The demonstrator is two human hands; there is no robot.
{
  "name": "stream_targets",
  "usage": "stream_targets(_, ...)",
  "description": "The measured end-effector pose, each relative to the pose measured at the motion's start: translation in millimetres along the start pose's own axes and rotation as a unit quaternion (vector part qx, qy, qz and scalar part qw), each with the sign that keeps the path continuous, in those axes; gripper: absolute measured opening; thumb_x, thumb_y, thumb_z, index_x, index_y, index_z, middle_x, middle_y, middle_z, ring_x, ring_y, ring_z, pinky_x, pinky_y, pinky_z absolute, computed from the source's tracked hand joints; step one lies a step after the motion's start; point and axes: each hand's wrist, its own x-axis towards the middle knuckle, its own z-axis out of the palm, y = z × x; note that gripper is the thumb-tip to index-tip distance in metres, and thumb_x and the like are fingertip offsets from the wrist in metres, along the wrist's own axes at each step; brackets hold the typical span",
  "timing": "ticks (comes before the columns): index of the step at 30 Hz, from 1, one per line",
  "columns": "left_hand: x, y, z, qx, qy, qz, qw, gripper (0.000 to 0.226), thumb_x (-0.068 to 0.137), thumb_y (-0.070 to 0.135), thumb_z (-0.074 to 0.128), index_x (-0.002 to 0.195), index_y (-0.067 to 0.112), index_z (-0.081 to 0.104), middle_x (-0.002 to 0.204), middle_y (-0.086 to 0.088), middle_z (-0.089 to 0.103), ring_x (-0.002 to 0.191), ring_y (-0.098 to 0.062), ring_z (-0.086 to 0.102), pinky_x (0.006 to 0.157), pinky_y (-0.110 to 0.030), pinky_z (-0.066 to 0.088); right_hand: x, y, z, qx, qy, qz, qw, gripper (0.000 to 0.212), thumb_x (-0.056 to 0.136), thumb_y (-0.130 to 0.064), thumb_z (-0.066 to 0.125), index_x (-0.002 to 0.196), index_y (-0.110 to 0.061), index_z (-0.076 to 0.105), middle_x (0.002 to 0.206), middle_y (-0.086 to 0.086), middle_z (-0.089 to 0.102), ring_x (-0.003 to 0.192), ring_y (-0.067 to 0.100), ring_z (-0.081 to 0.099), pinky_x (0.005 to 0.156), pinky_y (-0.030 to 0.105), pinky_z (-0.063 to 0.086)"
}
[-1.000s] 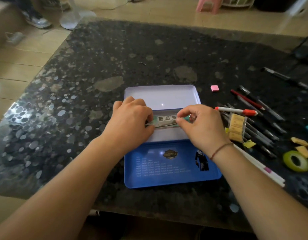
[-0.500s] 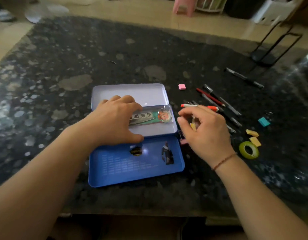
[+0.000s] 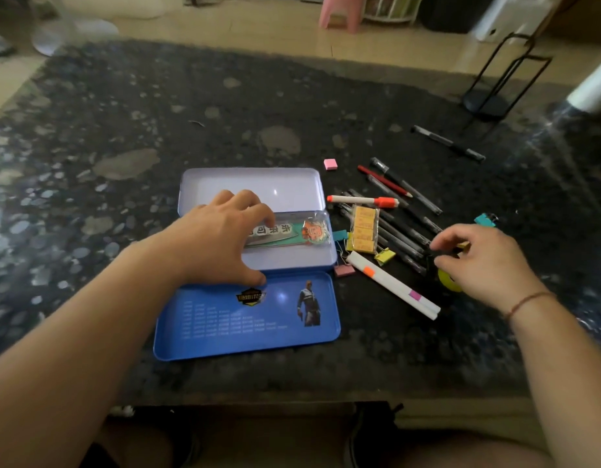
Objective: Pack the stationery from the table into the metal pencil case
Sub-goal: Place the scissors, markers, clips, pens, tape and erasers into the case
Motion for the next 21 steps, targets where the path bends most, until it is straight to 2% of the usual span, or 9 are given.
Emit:
stream_targets(3,0,0,0,0.003,0.003,0.003,1.000,0.074,0.060,0.061,0.071,0.122,0.038,0.037,0.129,0.011,0.038,0.112,-0.013,0.037,0.089,-0.033,0.043,-2,2,-5,-0.036,-0.027,0.026,0.999,0.023,0.079,-0.009,0.069,0.085,-0.031,0.065,0.092,-0.004,0.059,0.078,0.010,0.052,0.054,0.018,0.034)
stream_targets(5,-1,0,1,0.007,0.008,0.004,1.000,0.073,0.061,0.062,0.070,0.121,0.037,0.036,0.129,0.011,0.039,0.111,-0.013,0.037,0.089,-0.032,0.043,-2,6,-9,-0.060,-0.058,0.040,0.996,0.025,0.079,-0.010,0.070,0.091,-0.031,0.064,0.102,-0.003,0.056,0.088,0.014,0.050,0.066,0.024,0.038)
stream_targets(7,-1,0,2,0.006,0.015,0.003,1.000,0.073,0.061,0.063,0.069,0.121,0.036,0.036,0.126,0.012,0.040,0.110,-0.012,0.038,0.086,-0.030,0.043,-4,9,-12,-0.074,-0.093,0.036,0.992,0.029,0.077,-0.013,0.073,0.096,-0.032,0.063,0.109,-0.002,0.051,0.090,0.014,0.051,0.074,0.027,0.039)
stream_targets(12,-4,1,5,0.008,0.040,0.001,0.999,0.073,0.060,0.063,0.068,0.119,0.035,0.036,0.121,0.013,0.044,0.104,-0.011,0.039,0.079,-0.027,0.041,-7,9,-14,-0.075,-0.151,0.031,0.985,0.034,0.078,-0.016,0.072,0.101,-0.037,0.059,0.113,-0.007,0.039,0.096,0.013,0.049,0.079,0.027,0.041)
stream_targets(17,-4,0,5,0.005,0.041,-0.009,0.999,0.081,0.059,0.064,0.069,0.124,0.034,0.033,0.123,0.013,0.045,0.104,-0.010,0.039,0.081,-0.028,0.042,-7,6,-12,-0.086,-0.152,0.033,0.984,0.034,0.078,-0.018,0.072,0.103,-0.036,0.057,0.117,-0.005,0.043,0.105,0.014,0.047,0.085,0.027,0.042)
stream_targets(21,-8,-13,0,0.001,0.039,-0.038,0.999,0.086,0.057,0.064,0.072,0.127,0.033,0.033,0.125,0.012,0.046,0.106,-0.012,0.040,0.081,-0.030,0.044,-12,-7,-1,-0.121,-0.069,0.021,0.990,0.031,0.081,-0.023,0.067,0.108,-0.035,0.057,0.121,-0.003,0.046,0.117,0.021,0.041,0.090,0.035,0.043)
